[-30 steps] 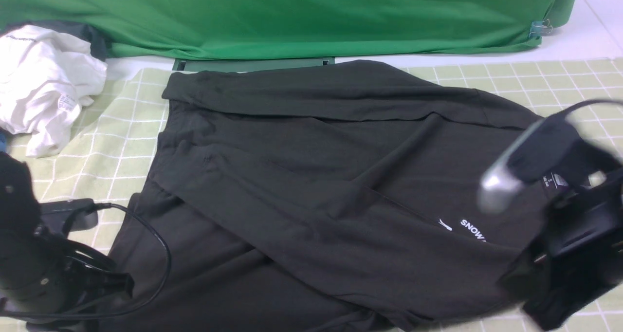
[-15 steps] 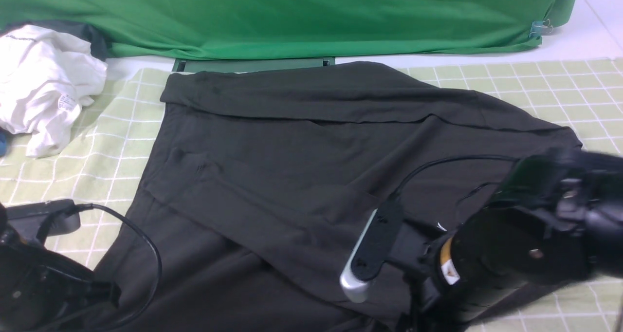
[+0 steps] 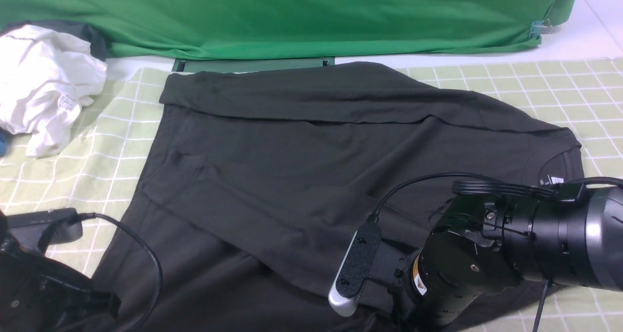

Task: Fold a long-sleeved shirt over a green coffee tablecloth.
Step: 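Grab the top left corner of the dark shirt with the left gripper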

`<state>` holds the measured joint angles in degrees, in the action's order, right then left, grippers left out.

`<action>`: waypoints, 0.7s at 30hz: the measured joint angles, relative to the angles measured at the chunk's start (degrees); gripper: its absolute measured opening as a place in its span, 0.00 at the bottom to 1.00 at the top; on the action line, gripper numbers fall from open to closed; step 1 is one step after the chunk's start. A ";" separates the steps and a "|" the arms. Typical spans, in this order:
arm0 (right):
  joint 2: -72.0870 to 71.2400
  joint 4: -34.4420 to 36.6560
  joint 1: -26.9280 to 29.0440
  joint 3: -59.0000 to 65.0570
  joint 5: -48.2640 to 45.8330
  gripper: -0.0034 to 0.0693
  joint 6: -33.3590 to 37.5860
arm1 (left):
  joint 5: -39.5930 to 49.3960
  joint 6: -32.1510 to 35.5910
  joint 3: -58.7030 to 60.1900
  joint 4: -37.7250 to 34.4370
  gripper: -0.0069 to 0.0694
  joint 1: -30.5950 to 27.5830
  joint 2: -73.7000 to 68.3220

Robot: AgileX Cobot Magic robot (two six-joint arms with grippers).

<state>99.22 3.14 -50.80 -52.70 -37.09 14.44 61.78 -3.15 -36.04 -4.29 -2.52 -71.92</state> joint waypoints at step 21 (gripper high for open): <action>-4.48 2.49 -6.60 2.53 -9.02 0.14 -6.37 | 7.54 -1.13 1.72 -1.32 0.20 0.00 11.41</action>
<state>94.74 5.63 -57.40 -50.17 -46.11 8.07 69.31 -4.28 -34.32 -5.61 -2.52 -60.51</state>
